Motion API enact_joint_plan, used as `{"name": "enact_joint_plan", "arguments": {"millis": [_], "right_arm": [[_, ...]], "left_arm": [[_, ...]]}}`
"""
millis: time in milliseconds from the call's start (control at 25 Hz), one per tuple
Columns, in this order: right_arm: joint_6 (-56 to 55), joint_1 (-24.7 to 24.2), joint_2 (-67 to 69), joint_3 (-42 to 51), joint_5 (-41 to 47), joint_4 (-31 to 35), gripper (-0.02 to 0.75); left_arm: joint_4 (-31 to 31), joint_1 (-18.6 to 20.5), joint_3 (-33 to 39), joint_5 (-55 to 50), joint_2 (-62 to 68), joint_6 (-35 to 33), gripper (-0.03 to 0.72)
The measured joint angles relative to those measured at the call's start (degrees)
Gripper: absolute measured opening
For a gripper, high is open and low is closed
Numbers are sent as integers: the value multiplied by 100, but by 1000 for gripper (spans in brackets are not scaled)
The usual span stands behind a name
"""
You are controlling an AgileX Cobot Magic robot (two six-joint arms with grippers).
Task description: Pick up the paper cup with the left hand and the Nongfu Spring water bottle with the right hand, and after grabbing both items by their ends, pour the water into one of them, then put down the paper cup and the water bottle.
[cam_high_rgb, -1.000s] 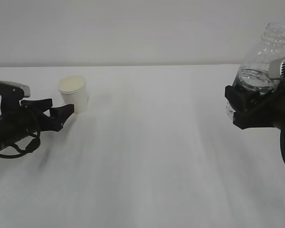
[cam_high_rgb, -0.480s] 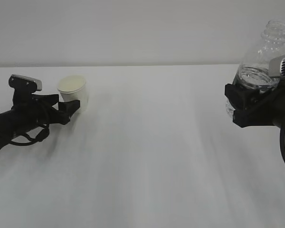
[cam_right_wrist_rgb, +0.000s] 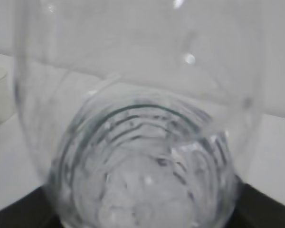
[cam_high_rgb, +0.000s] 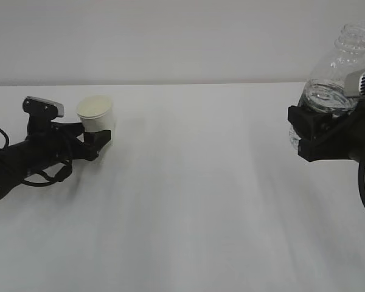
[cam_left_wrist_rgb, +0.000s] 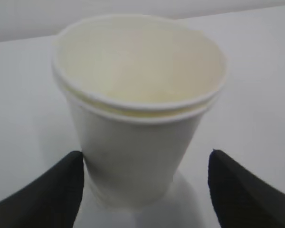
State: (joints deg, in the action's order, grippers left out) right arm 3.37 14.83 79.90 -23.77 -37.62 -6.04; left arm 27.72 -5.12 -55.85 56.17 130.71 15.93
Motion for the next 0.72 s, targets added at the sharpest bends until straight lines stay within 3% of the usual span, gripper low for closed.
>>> {"name": "enact_joint_plan", "arguments": {"millis": [720], "right_arm": [[0, 0, 0, -10, 0, 0, 450]], "left_arm": [[-47, -104, -847, -303, 509, 136, 586]]}}
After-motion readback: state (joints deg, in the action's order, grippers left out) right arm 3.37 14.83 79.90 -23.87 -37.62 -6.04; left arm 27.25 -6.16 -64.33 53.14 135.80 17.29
